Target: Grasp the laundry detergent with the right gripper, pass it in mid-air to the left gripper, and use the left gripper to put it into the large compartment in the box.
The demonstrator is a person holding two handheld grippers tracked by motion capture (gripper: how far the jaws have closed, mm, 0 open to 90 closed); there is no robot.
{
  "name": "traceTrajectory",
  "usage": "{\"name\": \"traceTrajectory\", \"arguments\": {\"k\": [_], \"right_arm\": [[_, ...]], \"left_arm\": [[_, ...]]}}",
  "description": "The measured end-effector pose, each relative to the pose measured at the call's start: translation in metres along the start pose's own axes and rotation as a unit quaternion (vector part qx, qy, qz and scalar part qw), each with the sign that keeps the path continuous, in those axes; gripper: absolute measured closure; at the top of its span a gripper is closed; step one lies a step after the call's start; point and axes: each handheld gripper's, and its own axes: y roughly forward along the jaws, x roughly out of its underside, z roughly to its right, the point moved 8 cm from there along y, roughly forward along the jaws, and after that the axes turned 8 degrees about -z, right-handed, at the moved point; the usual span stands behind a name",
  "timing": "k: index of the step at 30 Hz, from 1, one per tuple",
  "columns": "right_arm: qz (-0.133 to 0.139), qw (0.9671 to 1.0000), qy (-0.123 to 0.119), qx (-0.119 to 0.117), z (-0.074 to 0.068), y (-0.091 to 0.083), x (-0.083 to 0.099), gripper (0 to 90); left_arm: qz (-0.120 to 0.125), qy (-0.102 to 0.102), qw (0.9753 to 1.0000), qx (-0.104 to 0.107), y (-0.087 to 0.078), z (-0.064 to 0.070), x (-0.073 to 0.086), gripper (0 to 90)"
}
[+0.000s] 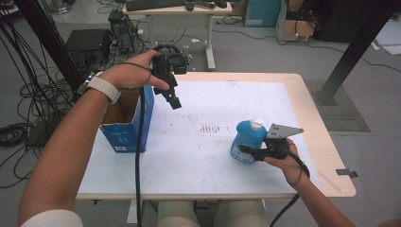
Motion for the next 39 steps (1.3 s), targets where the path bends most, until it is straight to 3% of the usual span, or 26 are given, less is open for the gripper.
{"name": "traceTrajectory", "arguments": {"k": [39], "right_arm": [[0.003, 1.0, 0.008, -0.001, -0.0002, 0.0002, -0.0004, 42.3]], "left_arm": [[0.001, -0.002, 1.0, -0.003, -0.0003, 0.0013, -0.0014, 11.6]]}}
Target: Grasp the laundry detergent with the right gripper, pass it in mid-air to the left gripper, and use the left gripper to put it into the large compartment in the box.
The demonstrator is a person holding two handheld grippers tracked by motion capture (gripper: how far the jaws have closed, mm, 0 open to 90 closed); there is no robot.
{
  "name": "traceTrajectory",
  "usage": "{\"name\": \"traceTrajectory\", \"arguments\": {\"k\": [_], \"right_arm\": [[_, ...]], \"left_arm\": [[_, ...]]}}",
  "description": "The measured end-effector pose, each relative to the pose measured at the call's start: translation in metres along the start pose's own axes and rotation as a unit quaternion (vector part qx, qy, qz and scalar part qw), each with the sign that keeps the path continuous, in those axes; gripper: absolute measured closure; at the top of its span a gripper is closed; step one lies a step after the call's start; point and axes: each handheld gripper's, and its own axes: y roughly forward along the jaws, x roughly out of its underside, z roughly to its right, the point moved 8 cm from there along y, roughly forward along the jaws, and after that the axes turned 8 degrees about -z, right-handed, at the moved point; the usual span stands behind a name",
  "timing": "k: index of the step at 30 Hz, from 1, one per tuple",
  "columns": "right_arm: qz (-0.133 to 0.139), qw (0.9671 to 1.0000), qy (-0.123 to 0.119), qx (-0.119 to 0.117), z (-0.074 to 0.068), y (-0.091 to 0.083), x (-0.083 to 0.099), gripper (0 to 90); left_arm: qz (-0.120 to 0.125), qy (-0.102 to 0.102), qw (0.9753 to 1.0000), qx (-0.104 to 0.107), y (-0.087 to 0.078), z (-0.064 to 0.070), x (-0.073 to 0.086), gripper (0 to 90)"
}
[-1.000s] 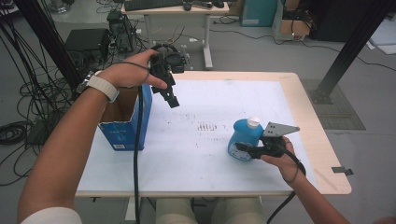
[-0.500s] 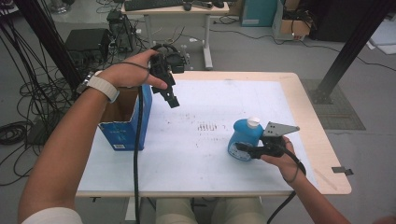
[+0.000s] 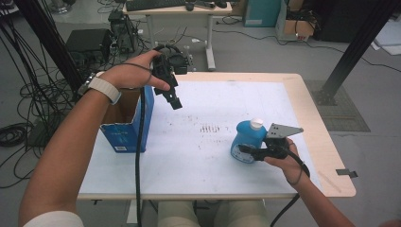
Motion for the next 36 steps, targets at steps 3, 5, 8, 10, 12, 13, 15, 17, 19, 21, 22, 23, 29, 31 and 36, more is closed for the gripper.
{"name": "traceTrajectory", "arguments": {"k": [3, 5, 8, 10, 12, 13, 15, 17, 19, 21, 22, 23, 29, 31, 36], "right_arm": [[0.002, 1.0, -0.005, 0.001, 0.0006, 0.0004, -0.0006, 42.2], [-0.001, 1.0, 0.002, 0.0, -0.0004, -0.0002, 0.0003, 42.2], [-0.002, 1.0, 0.003, 0.001, -0.0003, -0.0003, 0.0006, 42.2], [-0.002, 1.0, 0.003, 0.001, -0.0004, -0.0003, 0.0006, 42.2], [-0.002, 1.0, 0.003, 0.001, -0.0003, -0.0003, 0.0005, 42.2], [-0.001, 1.0, 0.004, 0.0, -0.0005, -0.0001, 0.0004, 42.2], [-0.001, 1.0, 0.005, -0.001, -0.0005, -0.0001, 0.0003, 42.2], [0.005, 1.0, -0.006, -0.001, 0.0006, 0.0008, -0.0008, 42.2], [0.004, 1.0, -0.003, -0.001, 0.0004, 0.0006, -0.0006, 42.2], [0.004, 0.9999, -0.011, -0.001, 0.0014, 0.0005, -0.0002, 42.2], [0.006, 0.9999, -0.013, -0.002, 0.0016, 0.0008, -0.0006, 42.2], [0.006, 0.9999, -0.014, -0.002, 0.0017, 0.0008, -0.0006, 42.2], [0.005, 0.9999, -0.013, -0.001, 0.0018, 0.0007, -0.0006, 42.2], [0.005, 0.9999, -0.012, -0.001, 0.0018, 0.0008, -0.0007, 42.2], [0.006, 0.9999, -0.012, -0.003, 0.0016, 0.0009, -0.0007, 42.1]], "left_arm": [[0.0, 0.0, 1.0, 0.0, 0.0, 0.0002, -0.0001, 11.6], [0.001, 0.0, 1.0, 0.0, -0.0002, 0.0002, -0.0001, 11.7], [0.001, 0.0, 1.0, 0.0, -0.0002, 0.0004, -0.0001, 11.7], [0.001, 0.0, 1.0, 0.0, -0.0003, 0.0005, -0.0001, 11.7], [0.001, 0.0, 1.0, 0.0, -0.0002, 0.0005, -0.0002, 11.7], [0.001, -0.001, 1.0, 0.0, -0.0001, 0.0007, -0.0004, 11.7], [0.001, -0.001, 1.0, 0.0, 0.0, 0.0008, -0.0005, 11.6], [0.002, -0.001, 1.0, 0.0, 0.0001, 0.0008, -0.0006, 11.7], [0.002, 0.0, 1.0, 0.001, 0.0003, 0.0007, -0.0006, 11.7], [0.004, -0.001, 1.0, 0.002, 0.0009, 0.0007, -0.0008, 11.7], [0.001, 0.001, 1.0, 0.0, 0.0005, 0.0002, -0.0006, 11.7], [0.001, 0.0, 1.0, 0.001, 0.0007, 0.0001, -0.0006, 11.7], [0.001, 0.001, 1.0, 0.0, 0.0016, -0.0001, -0.001, 11.6], [0.001, 0.001, 1.0, 0.0, 0.0015, -0.0001, -0.0011, 11.6], [0.001, 0.002, 1.0, 0.0, 0.0014, -0.0002, -0.0009, 11.6]]}}
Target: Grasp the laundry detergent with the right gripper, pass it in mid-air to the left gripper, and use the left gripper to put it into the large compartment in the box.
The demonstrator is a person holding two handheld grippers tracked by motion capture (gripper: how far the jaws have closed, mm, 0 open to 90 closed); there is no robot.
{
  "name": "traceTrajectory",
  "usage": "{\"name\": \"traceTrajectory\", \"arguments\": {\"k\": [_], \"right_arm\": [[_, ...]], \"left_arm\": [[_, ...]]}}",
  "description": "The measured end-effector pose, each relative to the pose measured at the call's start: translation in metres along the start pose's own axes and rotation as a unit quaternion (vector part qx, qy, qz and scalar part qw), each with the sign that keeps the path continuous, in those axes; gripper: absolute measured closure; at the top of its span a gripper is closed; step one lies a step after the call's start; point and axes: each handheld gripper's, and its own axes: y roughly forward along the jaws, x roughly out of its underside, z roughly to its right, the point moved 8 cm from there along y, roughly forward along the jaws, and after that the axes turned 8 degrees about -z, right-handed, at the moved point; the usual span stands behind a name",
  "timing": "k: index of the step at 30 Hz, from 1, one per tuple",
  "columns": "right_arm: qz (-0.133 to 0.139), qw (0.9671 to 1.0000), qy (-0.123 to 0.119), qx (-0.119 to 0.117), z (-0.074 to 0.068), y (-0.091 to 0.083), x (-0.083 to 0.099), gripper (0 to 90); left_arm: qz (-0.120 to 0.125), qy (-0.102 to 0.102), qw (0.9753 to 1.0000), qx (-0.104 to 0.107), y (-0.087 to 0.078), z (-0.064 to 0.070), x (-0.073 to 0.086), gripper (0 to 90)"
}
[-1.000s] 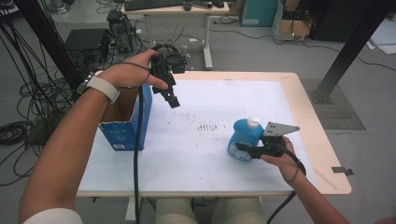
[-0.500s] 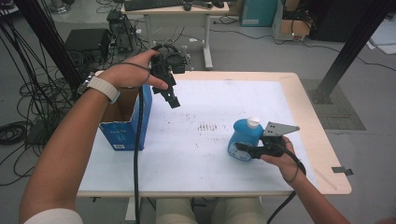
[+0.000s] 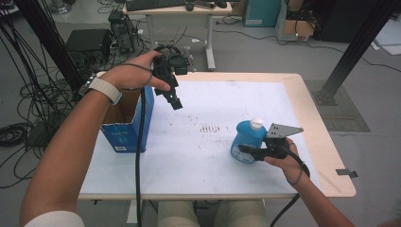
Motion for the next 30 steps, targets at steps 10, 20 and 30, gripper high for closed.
{"name": "traceTrajectory", "arguments": {"k": [10, 20, 30], "right_arm": [[-0.001, 1.0, 0.001, -0.001, -0.0001, 0.0, 0.0, 42.0], [-0.002, 1.0, 0.002, -0.001, -0.0003, 0.0, 0.0001, 42.0], [-0.003, 1.0, 0.0, 0.0, 0.0001, -0.0002, 0.0001, 42.0]], "left_arm": [[0.001, 0.0, 1.0, 0.0, 0.0003, -0.0001, -0.0004, 11.7], [0.001, -0.001, 1.0, 0.0, -0.0004, -0.0001, 0.0003, 11.7], [0.001, -0.002, 1.0, 0.0, -0.0007, 0.0004, 0.0004, 11.7]]}}
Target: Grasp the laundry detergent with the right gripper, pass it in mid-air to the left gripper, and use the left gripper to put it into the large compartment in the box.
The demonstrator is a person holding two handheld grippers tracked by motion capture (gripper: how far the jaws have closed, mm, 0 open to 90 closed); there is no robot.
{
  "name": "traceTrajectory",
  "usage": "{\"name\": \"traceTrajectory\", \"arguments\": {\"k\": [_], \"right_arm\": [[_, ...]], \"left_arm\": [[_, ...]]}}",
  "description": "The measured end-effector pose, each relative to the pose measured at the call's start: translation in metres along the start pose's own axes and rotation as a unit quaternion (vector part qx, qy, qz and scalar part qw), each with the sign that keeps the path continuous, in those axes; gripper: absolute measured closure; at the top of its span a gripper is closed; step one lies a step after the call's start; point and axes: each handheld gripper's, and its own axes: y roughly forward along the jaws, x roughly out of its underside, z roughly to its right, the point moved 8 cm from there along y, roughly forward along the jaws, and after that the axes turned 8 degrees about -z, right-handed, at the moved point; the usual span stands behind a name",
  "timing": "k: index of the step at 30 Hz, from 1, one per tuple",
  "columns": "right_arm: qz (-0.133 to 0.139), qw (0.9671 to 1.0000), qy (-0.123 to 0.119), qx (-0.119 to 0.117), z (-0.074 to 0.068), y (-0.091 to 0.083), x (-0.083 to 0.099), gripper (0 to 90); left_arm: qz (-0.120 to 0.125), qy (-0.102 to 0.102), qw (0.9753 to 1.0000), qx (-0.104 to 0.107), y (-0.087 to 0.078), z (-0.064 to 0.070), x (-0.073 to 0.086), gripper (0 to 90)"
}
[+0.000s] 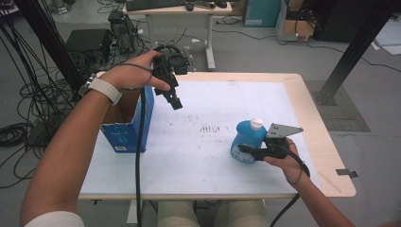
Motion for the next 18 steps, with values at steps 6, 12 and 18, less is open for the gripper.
{"name": "traceTrajectory", "arguments": {"k": [6, 12, 18], "right_arm": [[0.0, 1.0, 0.0, 0.0, 0.0, 0.0, 0.0, 42.0], [0.0, 1.0, 0.004, -0.001, -0.0006, 0.0001, 0.0001, 42.0], [0.001, 1.0, 0.003, -0.002, -0.0004, 0.0001, 0.0001, 42.0]], "left_arm": [[0.001, 0.0, 1.0, -0.001, 0.0, 0.0, 0.0002, 11.6], [0.0, 0.0, 1.0, -0.001, -0.0002, 0.0, 0.0003, 11.7], [0.0, 0.0, 1.0, -0.001, -0.0004, 0.0004, 0.0004, 11.6]]}}
